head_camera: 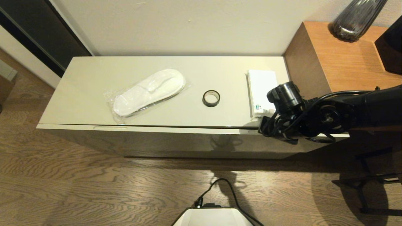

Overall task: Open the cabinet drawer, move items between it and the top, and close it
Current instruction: Open the drawer

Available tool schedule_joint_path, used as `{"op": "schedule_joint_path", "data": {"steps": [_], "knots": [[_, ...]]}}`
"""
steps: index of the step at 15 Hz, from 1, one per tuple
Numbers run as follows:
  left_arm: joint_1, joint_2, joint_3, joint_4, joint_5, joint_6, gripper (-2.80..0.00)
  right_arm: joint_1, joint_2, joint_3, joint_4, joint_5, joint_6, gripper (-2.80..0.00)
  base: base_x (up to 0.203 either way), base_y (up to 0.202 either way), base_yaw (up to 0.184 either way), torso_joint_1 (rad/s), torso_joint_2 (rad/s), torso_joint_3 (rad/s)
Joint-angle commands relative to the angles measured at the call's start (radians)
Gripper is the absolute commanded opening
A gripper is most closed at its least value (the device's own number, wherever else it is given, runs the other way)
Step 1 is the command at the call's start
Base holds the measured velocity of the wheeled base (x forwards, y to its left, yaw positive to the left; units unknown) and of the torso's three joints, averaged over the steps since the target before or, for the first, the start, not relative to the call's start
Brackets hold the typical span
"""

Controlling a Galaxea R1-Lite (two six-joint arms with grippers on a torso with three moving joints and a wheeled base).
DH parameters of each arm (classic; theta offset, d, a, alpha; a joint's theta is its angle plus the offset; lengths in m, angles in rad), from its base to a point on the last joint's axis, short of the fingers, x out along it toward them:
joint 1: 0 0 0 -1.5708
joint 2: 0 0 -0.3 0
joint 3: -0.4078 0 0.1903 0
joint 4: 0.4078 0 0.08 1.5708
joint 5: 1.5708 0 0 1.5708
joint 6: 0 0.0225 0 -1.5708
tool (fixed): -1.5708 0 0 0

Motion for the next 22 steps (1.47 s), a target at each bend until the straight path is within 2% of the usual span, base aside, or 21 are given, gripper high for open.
{"op": "schedule_joint_path", "data": {"steps": [1, 5, 8, 10, 13, 18, 22], "knots": [[0.000, 0.000, 0.000, -0.001, 0.000, -0.001, -2.80, 0.005, -0.039, 0.085, 0.017, 0.027, 0.023, -2.80, 0.000, 0.000, 0.000, 0.000, 0.00, 0.000], [0.000, 0.000, 0.001, -0.001, 0.000, -0.001, -2.80, 0.045, -0.195, 0.230, 0.023, 0.125, 0.061, -2.80, 0.000, 0.000, 0.000, 0.000, 0.00, 0.000], [0.000, 0.000, 0.000, -0.001, 0.000, -0.001, -2.80, 0.120, -0.407, 0.394, 0.053, 0.147, 0.086, -2.80, 0.000, 0.000, 0.000, 0.000, 0.00, 0.000], [0.000, 0.000, 0.000, -0.001, 0.000, -0.001, -2.80, 0.181, -0.567, 0.458, 0.124, 0.152, 0.118, -2.80, 0.000, 0.000, 0.000, 0.000, 0.00, 0.000], [0.000, 0.000, 0.000, -0.001, 0.000, -0.001, -2.80, 0.236, -0.743, 0.464, 0.309, 0.155, 0.150, -2.80, 0.000, 0.000, 0.000, 0.000, 0.00, 0.000], [0.000, 0.000, 0.000, -0.001, 0.000, -0.001, -2.80, 0.224, -0.638, 0.392, 0.299, 0.134, 0.154, -2.80, 0.000, 0.000, 0.000, 0.000, 0.00, 0.000], [0.000, 0.000, 0.000, -0.001, 0.000, -0.001, -2.80, 0.126, -0.397, 0.394, 0.113, 0.060, 0.162, -2.80, 0.000, 0.000, 0.000, 0.000, 0.00, 0.000]]}}
